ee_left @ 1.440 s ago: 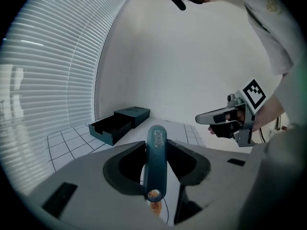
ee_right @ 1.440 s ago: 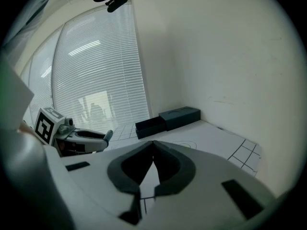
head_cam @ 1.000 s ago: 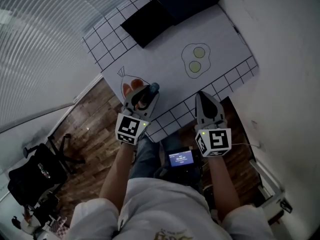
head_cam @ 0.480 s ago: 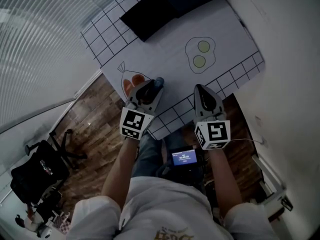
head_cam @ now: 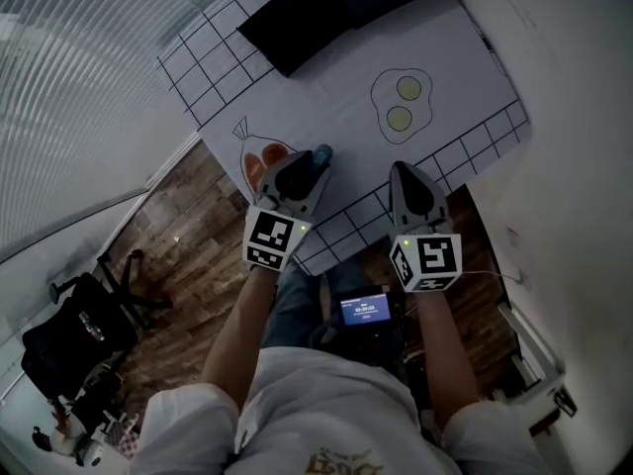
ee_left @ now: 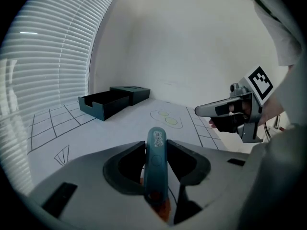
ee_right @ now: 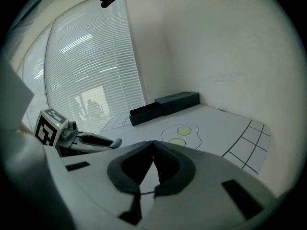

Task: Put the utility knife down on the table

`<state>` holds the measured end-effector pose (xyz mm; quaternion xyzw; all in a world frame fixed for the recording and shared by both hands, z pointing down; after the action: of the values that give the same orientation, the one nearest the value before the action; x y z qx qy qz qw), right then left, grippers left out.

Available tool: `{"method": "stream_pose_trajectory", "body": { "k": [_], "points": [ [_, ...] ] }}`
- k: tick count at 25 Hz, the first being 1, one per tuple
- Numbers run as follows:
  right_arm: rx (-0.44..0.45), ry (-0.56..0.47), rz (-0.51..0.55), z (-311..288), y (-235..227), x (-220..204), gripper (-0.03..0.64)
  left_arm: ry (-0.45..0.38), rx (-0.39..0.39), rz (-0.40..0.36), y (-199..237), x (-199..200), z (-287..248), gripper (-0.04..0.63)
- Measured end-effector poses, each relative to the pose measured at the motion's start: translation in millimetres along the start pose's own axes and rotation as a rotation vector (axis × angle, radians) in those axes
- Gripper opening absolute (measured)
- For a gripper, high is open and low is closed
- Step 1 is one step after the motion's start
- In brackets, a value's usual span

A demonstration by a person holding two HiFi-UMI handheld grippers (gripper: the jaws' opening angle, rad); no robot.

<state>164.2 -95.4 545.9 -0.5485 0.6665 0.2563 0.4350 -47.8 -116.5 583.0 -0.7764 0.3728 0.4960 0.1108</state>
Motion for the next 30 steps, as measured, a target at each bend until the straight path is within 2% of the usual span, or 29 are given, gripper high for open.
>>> {"method": "stream_pose_trajectory", "body": {
  "k": [10, 30],
  "points": [
    [-0.009, -0.004, -0.016, 0, -5, 2, 0.008, -0.017, 0.022, 0.041, 3, 2, -3, 0.148],
    [-0.025, -0.009, -0.016, 7, -10, 0, 0.008, -0.031, 0.045, 0.043, 1, 4, -3, 0.158]
  ]
}}
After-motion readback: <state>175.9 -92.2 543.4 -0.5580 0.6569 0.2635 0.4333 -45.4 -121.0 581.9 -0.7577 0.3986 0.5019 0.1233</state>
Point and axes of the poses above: the fingertips, and each gripper's own axes: z backward along the fingers, y to its left, x out of its top, the point moved 9 cm from there along z, backward along the fingers, and after that the axes turned 5 degrees about -x, right-handed, at the moved point
